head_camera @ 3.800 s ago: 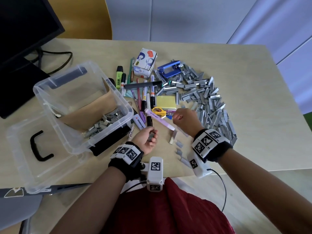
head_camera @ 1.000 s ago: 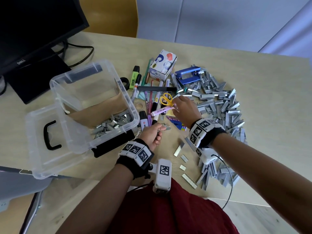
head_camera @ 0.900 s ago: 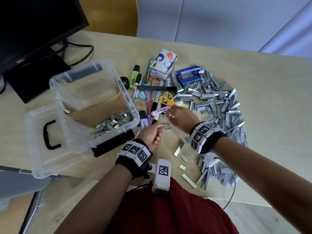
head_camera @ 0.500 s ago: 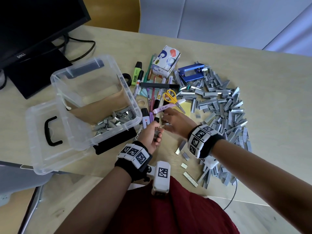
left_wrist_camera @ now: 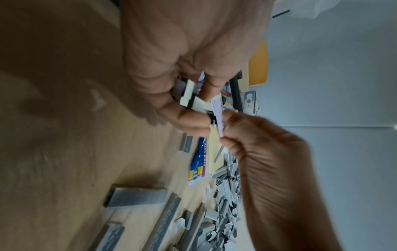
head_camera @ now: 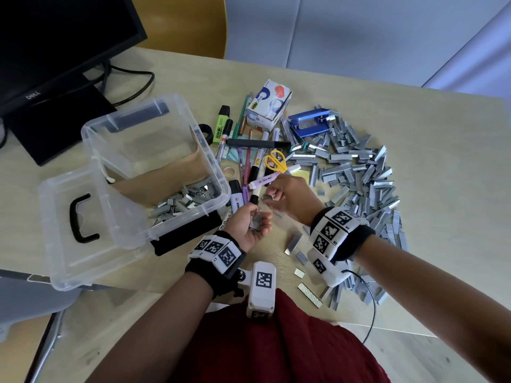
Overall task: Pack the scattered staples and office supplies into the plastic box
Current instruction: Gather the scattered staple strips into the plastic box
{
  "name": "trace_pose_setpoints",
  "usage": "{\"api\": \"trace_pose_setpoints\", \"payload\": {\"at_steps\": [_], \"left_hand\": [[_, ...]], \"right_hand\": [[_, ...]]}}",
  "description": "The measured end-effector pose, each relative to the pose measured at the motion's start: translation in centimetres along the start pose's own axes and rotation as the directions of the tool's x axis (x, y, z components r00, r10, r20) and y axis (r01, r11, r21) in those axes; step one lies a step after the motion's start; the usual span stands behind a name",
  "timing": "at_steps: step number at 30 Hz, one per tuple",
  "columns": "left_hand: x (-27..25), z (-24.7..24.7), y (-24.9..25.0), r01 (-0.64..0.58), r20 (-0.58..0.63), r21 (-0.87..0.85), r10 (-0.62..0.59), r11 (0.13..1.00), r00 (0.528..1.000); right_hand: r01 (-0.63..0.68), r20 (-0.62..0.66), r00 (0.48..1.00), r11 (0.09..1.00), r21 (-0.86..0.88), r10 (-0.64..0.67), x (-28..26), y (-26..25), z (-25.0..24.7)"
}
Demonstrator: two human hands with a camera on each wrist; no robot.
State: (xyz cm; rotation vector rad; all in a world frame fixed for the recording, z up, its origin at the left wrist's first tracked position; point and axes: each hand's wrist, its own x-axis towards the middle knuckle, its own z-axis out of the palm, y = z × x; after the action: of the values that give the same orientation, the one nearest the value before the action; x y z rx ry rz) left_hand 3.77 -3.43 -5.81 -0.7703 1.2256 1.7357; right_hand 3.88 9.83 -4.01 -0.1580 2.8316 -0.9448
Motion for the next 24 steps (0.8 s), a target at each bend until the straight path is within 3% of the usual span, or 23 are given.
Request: {"api": "trace_pose_setpoints", "payload": {"at_steps": [5,8,10,13,15,17,24], "left_hand": [[-0.1,0.4,0.3,-0.027,-0.021,-0.152,0.024,0.988,0.999],[0.1,0.0,0.3,-0.022,-0.018,-0.207,0.018,0.978,1.000],[0.3,-0.5,0.3,-0.003,0.002,-0.173,0.003,0.985,1.000],[0.3,-1.0,0.3,0.022,0.002,-0.103,-0.022,0.994,1.000],[0.1,-1.2,0.3,0.027,0.001,-0.065,-0.027,0.998,1.000],[0.0,-1.4,0.4,0.024,-0.012,-0.043,-0.025,0.999,1.000],[-0.1,-1.4,0.3,-0.006,0.007,-0.093,0.006,0.996,1.000]], "right_hand": [[0.116,0.061,0.990,0.985,0.126,-0.124,-0.7,-2.2,-0.1],[0.080,0.031,0.996,0.983,0.167,-0.086,-0.3,-2.4,0.1],[-0.004,-0.042,0.999,0.986,0.165,0.011,0.4,-2.1,0.0],[-0.118,-0.010,0.993,0.993,0.030,0.119,1.8,-1.1,0.1],[-0.112,0.123,0.984,0.983,-0.143,0.130,2.3,-0.7,0.7],[-0.089,0.176,0.976,0.972,-0.219,0.130,2.4,-0.9,1.4],[-0.052,0.148,0.983,0.944,-0.327,0.105,2.1,-1.3,2.6]]}}
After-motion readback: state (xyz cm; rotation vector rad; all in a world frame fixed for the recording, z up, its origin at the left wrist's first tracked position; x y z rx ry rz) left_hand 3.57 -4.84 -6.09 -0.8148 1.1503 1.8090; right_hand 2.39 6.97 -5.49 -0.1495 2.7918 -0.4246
